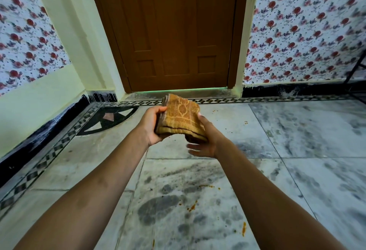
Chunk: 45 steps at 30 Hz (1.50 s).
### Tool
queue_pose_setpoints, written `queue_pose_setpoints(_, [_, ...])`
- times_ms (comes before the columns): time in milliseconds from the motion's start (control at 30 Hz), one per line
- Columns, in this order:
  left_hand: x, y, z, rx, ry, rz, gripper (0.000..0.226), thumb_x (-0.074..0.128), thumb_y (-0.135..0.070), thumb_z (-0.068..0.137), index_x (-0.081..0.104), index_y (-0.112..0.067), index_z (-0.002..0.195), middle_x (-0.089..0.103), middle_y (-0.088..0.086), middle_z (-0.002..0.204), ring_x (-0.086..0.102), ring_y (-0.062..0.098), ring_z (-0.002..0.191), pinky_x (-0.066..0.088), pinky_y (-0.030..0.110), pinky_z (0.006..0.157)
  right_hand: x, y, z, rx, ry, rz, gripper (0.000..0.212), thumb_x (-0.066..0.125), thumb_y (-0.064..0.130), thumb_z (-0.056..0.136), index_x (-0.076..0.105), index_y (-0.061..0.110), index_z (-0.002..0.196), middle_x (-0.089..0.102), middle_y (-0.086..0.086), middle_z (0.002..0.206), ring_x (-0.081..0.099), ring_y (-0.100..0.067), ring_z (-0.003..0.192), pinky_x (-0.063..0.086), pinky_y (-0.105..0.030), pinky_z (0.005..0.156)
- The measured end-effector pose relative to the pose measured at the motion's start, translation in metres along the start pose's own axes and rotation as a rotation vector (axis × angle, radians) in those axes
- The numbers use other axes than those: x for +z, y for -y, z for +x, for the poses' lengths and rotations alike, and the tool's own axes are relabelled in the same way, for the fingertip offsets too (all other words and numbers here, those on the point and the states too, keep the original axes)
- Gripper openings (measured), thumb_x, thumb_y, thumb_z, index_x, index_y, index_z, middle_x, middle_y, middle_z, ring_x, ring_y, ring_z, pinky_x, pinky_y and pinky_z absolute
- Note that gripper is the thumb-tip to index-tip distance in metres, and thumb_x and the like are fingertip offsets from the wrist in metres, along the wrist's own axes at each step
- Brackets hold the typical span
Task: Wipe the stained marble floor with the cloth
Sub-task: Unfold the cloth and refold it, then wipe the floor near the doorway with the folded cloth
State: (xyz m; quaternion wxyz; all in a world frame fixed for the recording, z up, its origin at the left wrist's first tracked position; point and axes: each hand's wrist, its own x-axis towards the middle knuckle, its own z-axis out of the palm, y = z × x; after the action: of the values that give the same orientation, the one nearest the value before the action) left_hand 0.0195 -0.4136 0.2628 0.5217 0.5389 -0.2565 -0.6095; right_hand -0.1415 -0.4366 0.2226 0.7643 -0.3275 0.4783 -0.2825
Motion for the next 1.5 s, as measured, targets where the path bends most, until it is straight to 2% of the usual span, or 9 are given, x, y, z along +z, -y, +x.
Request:
queue_pose_setpoints(167, [0.004, 0.006, -0.004, -0.019, 0.091, 0.097, 0.042, 0.063, -0.043, 0.082, 0.061, -0.013, 0.112, 0.070, 0.013, 0.098, 0.066, 0.028, 0.093, 0.055, 0.038, 0.078, 0.003, 0.004, 0.004, -0.177, -0.101, 0.172, 0.047, 0.069, 0.035, 0.082, 0.050, 0.008, 0.115, 0.062, -0.016, 0.105, 0.063, -0.027, 0.081, 0.054, -0.031, 0.051])
queue_pose_setpoints(400, [0.005, 0.020, 0.000, -0.019, 0.072, 0.095, 0.040, 0.069, -0.026, 0.069, 0.060, -0.014, 0.106, 0.071, 0.012, 0.095, 0.067, 0.028, 0.089, 0.057, 0.040, 0.073, -0.006, 0.004, 0.008, -0.278, -0.004, 0.101, 0.043, 0.072, 0.034, 0.079, 0.058, 0.010, 0.112, 0.065, -0.016, 0.113, 0.064, -0.030, 0.099, 0.056, -0.040, 0.080])
queue_pose_setpoints(500, [0.013, 0.024, 0.000, -0.041, 0.100, 0.066, 0.027, 0.064, -0.017, 0.078, 0.060, -0.011, 0.104, 0.074, 0.013, 0.086, 0.072, 0.026, 0.075, 0.060, 0.038, 0.061, -0.013, 0.004, 0.008, -0.347, -0.052, 0.074, 0.049, 0.070, 0.033, 0.081, 0.058, 0.006, 0.120, 0.065, -0.016, 0.110, 0.066, -0.026, 0.088, 0.057, -0.029, 0.059])
queue_pose_setpoints(600, [0.019, 0.027, 0.006, -0.080, 0.039, 0.121, 0.018, 0.059, -0.012, 0.087, 0.061, -0.009, 0.104, 0.074, 0.013, 0.084, 0.072, 0.026, 0.071, 0.060, 0.039, 0.059, -0.025, 0.000, 0.009, -0.331, -0.131, 0.062, 0.031, 0.066, 0.034, 0.085, 0.062, 0.009, 0.103, 0.065, -0.015, 0.103, 0.063, -0.023, 0.076, 0.051, -0.023, 0.043])
queue_pose_setpoints(733, [0.017, 0.022, 0.008, -0.109, -0.116, 0.203, 0.007, 0.057, -0.012, 0.090, 0.061, -0.010, 0.095, 0.072, 0.010, 0.069, 0.070, 0.024, 0.062, 0.058, 0.037, 0.057, -0.036, -0.011, 0.021, -0.262, -0.235, 0.012, 0.031, 0.054, 0.037, 0.092, 0.061, 0.013, 0.109, 0.063, -0.011, 0.117, 0.058, -0.027, 0.103, 0.047, -0.031, 0.080])
queue_pose_setpoints(833, [-0.002, 0.015, 0.004, -0.061, -0.261, 0.214, 0.009, 0.054, -0.012, 0.092, 0.058, -0.010, 0.099, 0.070, 0.011, 0.081, 0.065, 0.026, 0.081, 0.049, 0.042, 0.063, -0.038, -0.018, 0.028, -0.260, -0.296, -0.111, 0.031, 0.056, 0.034, 0.091, 0.062, 0.010, 0.110, 0.058, -0.012, 0.127, 0.051, -0.029, 0.116, 0.040, -0.039, 0.094])
queue_pose_setpoints(1033, [-0.071, 0.029, 0.001, -0.010, -0.424, 0.062, 0.040, 0.060, -0.011, 0.088, 0.053, -0.013, 0.127, 0.064, 0.017, 0.116, 0.064, 0.033, 0.095, 0.052, 0.043, 0.066, -0.032, -0.019, 0.044, -0.318, -0.335, -0.321, 0.038, 0.055, 0.033, 0.092, 0.059, 0.006, 0.118, 0.054, -0.013, 0.131, 0.048, -0.031, 0.120, 0.037, -0.041, 0.102])
queue_pose_setpoints(1200, [-0.111, 0.068, 0.007, -0.010, -0.501, -0.028, 0.041, 0.061, -0.006, 0.087, 0.053, -0.013, 0.126, 0.062, 0.016, 0.118, 0.062, 0.034, 0.095, 0.050, 0.045, 0.073, -0.021, -0.024, 0.060, -0.404, -0.384, -0.627, 0.041, 0.049, 0.035, 0.095, 0.058, 0.006, 0.121, 0.052, -0.013, 0.134, 0.046, -0.031, 0.123, 0.035, -0.036, 0.103])
queue_pose_setpoints(1500, [-0.133, 0.052, 0.064, -0.011, -0.483, 0.133, 0.039, 0.061, -0.009, 0.089, 0.053, -0.017, 0.126, 0.060, 0.007, 0.114, 0.058, 0.031, 0.102, 0.047, 0.040, 0.078, -0.014, -0.036, 0.107, -0.282, -0.295, -1.289, 0.065, 0.034, 0.049, 0.097, 0.020, 0.012, 0.149, 0.019, -0.008, 0.156, 0.020, -0.024, 0.142, 0.018, -0.038, 0.113])
